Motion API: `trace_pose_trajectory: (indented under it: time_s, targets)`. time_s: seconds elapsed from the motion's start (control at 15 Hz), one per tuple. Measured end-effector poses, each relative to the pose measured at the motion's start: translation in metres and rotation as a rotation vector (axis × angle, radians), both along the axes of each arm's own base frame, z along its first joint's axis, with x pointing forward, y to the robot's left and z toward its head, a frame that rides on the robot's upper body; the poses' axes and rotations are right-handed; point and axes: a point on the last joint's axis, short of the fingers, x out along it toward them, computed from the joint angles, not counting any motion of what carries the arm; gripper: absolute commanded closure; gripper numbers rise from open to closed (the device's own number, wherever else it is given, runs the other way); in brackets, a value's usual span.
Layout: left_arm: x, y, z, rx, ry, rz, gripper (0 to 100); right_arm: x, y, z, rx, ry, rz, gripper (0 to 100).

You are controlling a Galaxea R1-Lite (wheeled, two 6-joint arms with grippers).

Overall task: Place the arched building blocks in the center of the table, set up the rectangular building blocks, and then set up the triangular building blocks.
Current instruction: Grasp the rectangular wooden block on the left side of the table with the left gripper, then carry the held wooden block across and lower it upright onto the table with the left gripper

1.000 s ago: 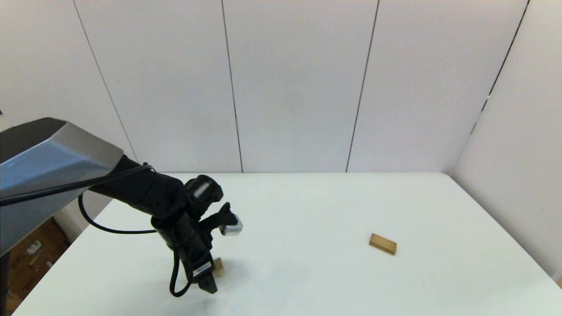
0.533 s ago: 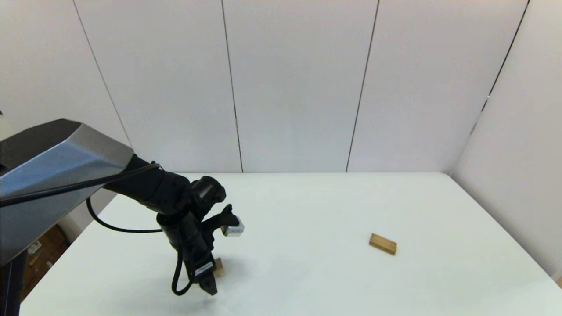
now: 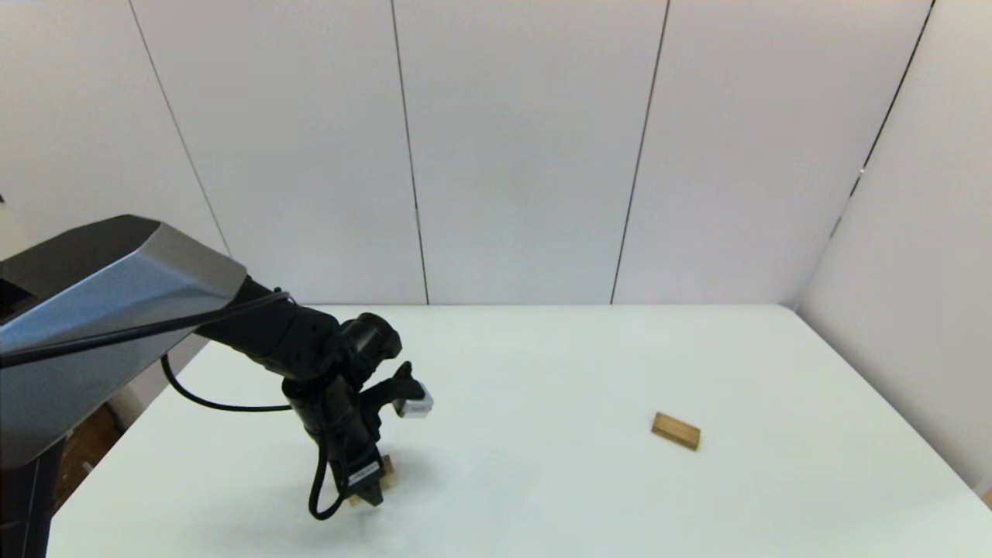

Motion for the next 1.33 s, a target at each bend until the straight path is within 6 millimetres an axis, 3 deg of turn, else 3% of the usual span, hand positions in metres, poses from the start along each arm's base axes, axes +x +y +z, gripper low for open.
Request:
trace_pose_trajectory:
  time_s: [0.67, 1.33]
  targets:
    - [0.004, -0.003, 0.001, -0.016, -0.024, -0.006, 100, 0.000, 0.000, 0.000, 0.000, 0.000, 0.000, 0]
    - [0.012, -0.062, 0.041, -0.022, -0.049, -0.199, 100, 0.000, 0.000, 0.000, 0.000, 0.000, 0.000, 0]
